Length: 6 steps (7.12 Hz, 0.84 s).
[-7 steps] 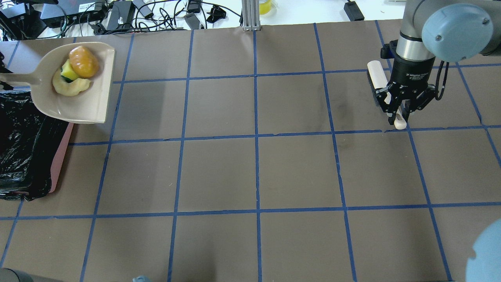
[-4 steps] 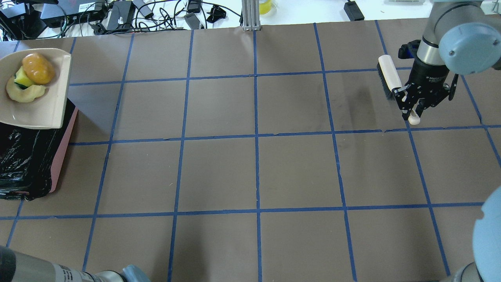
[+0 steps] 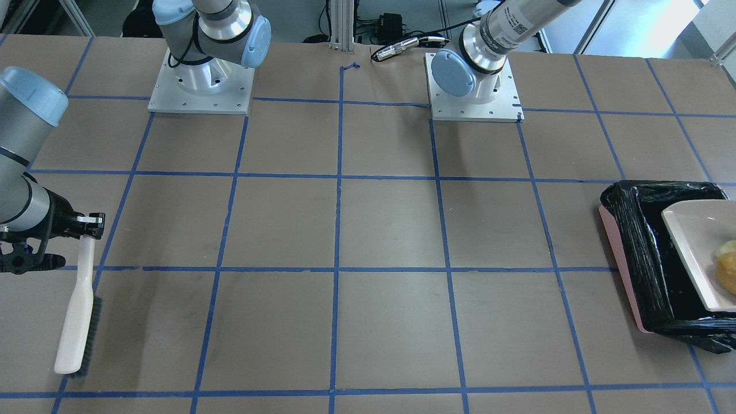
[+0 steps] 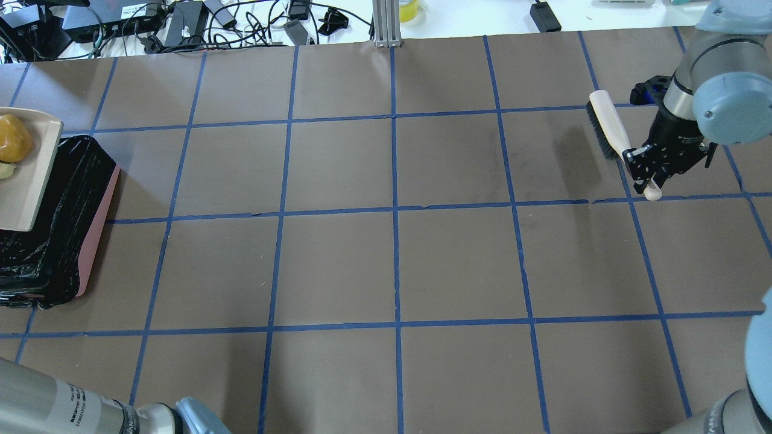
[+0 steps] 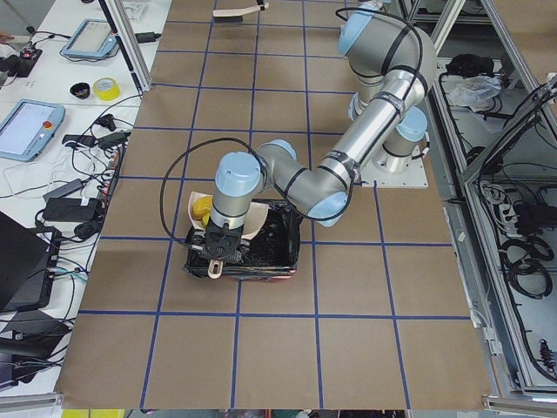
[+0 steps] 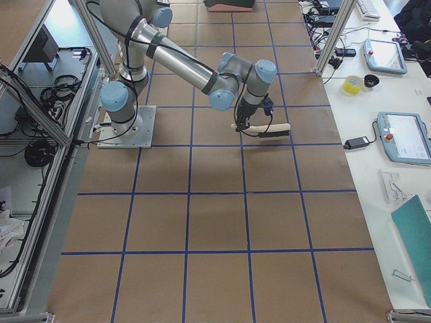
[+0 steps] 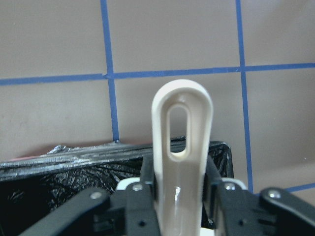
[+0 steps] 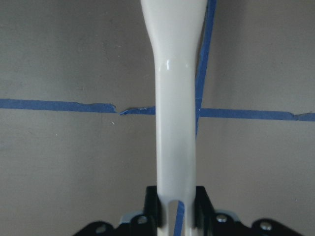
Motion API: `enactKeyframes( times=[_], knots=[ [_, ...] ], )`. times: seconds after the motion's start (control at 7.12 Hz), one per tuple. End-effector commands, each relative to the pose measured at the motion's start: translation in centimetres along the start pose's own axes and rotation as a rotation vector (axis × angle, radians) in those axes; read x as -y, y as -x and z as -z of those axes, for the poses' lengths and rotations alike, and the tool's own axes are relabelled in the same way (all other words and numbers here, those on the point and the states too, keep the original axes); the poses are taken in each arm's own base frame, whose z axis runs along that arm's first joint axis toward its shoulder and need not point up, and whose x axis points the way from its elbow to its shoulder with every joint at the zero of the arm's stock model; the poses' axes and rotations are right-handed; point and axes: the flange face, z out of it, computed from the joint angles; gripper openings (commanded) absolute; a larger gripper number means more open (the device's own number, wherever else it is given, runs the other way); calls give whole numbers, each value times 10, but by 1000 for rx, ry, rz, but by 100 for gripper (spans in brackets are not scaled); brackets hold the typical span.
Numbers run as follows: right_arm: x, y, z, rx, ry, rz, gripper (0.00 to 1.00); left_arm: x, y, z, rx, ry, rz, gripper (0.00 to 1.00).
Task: Sweep and dump trash into bin
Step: 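Tilt the dustpan with the left gripper to dump trash into the bin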
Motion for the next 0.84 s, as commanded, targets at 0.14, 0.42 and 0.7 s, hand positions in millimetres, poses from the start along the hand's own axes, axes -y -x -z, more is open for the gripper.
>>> enactKeyframes(
  times=[0.14, 0.42, 0.7],
  knots=[
    [1, -3, -17, 1, -27, -25, 0, 11, -7, -3, -114, -161, -266, 0],
    [0, -4, -19, 4, -23, -42, 0, 1, -11, 14, -213, -255, -422, 0],
    [0, -4, -19, 4, -20, -67, 0, -4, -11, 38, -216, -307, -506, 0]
  ],
)
